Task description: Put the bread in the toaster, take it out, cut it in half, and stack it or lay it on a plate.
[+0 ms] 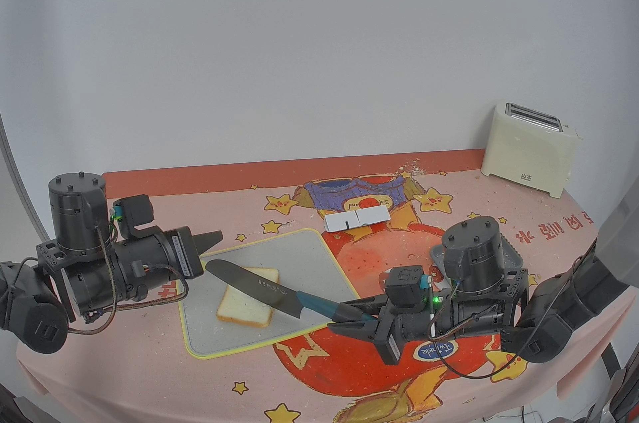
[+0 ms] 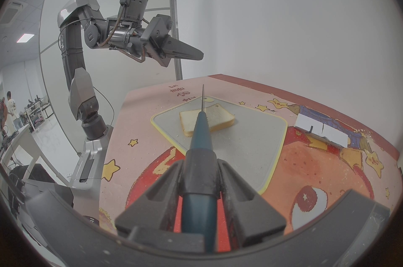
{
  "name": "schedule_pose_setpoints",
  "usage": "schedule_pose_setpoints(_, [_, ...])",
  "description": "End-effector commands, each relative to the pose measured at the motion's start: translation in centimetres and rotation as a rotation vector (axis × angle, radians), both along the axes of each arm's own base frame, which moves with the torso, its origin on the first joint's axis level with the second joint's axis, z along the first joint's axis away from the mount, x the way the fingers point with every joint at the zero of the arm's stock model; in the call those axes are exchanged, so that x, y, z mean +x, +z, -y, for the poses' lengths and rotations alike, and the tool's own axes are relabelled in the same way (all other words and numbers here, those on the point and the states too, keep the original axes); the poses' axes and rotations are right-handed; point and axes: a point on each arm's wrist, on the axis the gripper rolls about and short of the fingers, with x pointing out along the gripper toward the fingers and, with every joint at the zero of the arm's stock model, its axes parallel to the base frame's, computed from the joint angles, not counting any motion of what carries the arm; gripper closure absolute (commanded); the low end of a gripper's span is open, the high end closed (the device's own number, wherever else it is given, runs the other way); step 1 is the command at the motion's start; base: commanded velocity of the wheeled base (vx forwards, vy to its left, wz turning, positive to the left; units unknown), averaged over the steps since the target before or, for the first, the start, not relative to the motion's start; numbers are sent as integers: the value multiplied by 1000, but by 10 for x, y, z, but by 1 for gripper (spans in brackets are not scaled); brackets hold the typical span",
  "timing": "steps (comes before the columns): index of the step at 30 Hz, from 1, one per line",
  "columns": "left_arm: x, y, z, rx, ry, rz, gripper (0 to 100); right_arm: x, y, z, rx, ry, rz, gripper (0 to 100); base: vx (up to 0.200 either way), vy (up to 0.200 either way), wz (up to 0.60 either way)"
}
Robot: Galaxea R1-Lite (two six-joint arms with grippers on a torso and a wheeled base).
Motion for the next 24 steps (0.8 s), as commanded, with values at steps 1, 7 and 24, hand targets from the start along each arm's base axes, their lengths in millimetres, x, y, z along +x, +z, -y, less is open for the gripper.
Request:
schedule_pose_setpoints(1, [10, -13, 4, 8, -1, -21, 100, 0, -1, 0, -2, 2, -2, 100, 0, 0, 0])
schedule_pose_setpoints(7, [16, -20, 6, 9, 2, -26, 100, 0, -2, -1, -5, 2, -5, 100, 0, 0, 0])
schedule_pose_setpoints(24, [17, -41, 6, 13, 4, -40, 100, 0, -4, -1, -9, 1, -8, 100, 0, 0, 0])
